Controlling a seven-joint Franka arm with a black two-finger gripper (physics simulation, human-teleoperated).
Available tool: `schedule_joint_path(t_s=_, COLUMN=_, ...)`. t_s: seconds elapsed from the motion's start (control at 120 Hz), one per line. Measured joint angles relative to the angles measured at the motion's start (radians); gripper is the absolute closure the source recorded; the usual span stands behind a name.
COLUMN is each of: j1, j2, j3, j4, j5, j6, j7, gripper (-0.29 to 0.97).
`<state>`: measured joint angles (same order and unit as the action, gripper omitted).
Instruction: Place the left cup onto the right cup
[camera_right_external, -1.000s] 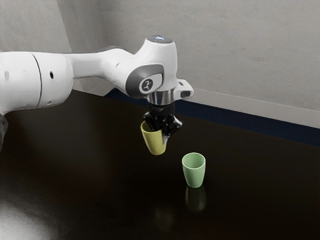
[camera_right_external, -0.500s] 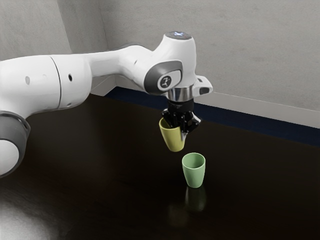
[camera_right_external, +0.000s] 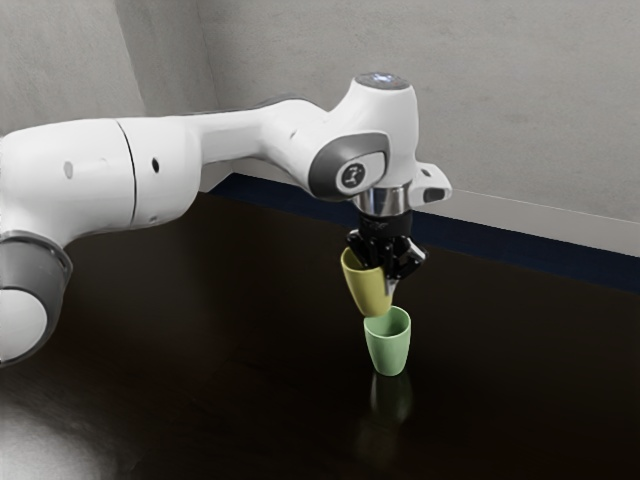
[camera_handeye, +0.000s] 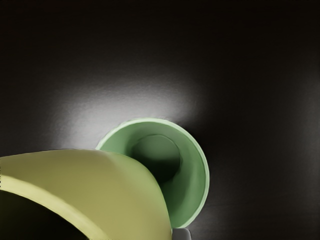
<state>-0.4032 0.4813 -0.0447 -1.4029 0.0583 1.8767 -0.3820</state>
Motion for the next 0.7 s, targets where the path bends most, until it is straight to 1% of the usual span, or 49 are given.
schedule_joint_path(t_s=0.317, j1=0.001, j2=0.057, j3=0.0, j4=0.067, j5=-0.001, j6=-0.018, j7=0.001, gripper=0.78)
schedule_joint_path(t_s=0.7, j1=0.0, j2=0.067, j3=-0.01, j4=0.077, j5=-0.003, j6=-0.027, j7=0.001, gripper=0.78)
